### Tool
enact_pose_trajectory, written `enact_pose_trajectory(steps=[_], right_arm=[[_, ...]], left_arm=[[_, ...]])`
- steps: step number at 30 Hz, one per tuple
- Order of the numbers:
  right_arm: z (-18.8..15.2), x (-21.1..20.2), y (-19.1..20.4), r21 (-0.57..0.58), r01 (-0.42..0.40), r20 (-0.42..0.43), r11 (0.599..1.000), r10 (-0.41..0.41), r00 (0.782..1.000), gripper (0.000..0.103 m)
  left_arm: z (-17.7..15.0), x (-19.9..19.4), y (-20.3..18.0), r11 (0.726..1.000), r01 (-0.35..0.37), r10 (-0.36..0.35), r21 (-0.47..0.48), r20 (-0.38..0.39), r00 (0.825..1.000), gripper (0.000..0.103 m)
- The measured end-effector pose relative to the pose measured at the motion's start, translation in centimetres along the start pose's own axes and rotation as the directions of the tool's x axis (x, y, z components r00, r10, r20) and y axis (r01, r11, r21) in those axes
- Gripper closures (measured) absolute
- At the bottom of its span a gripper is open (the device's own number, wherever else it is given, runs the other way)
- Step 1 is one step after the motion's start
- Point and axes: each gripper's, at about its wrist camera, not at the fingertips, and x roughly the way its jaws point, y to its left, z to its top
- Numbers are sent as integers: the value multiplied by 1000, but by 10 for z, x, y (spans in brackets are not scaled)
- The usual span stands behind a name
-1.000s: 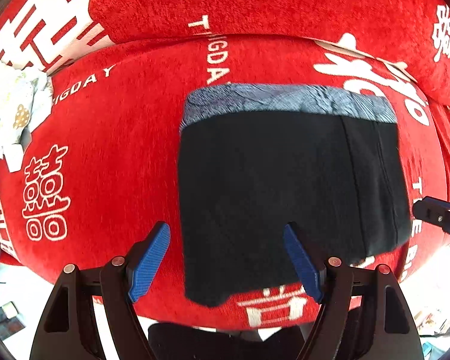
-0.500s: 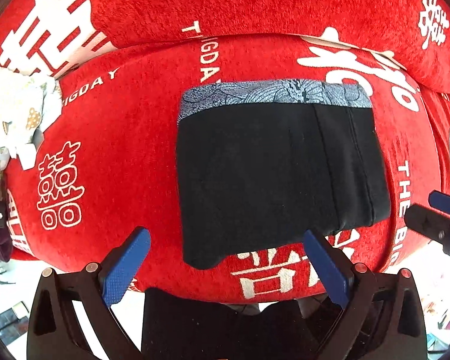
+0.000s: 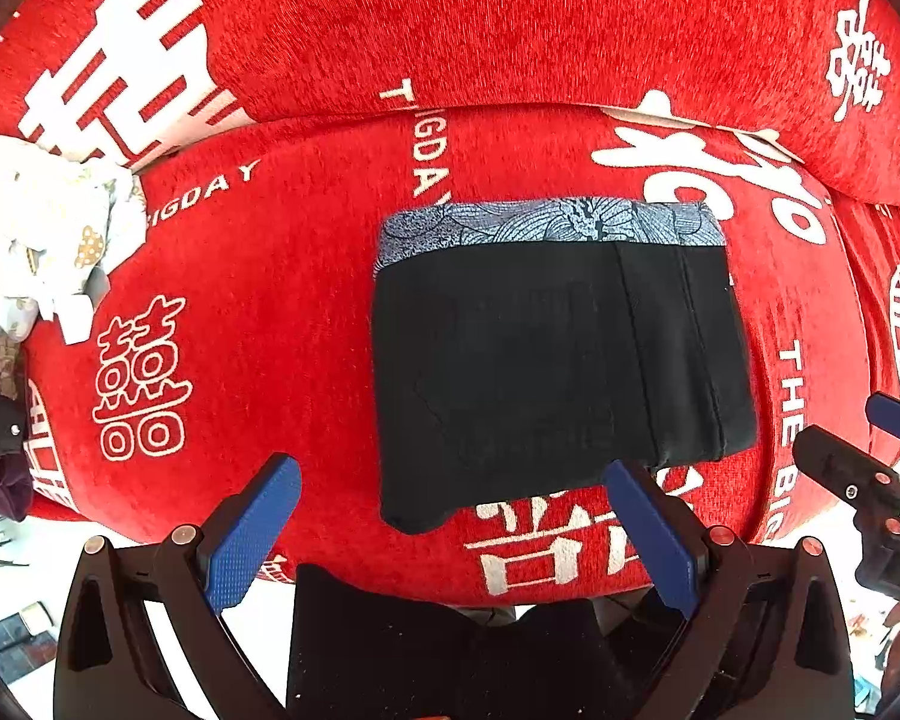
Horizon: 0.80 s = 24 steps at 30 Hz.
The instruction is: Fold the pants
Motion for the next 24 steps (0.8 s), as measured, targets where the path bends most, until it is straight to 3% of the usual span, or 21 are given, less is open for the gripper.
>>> enact_pose_trajectory(steps=[11,24], right_arm=[[-1,-11,14,-31,61,13,998,-61,998,7],[0,-12,18,-16,59,1,998,-59,998,7]], left_arm=[[-1,-14,9,1000,4,-3,-12,25,1000,1],[-2,-14,13,1000,5,-4,-18,21,1000,1]])
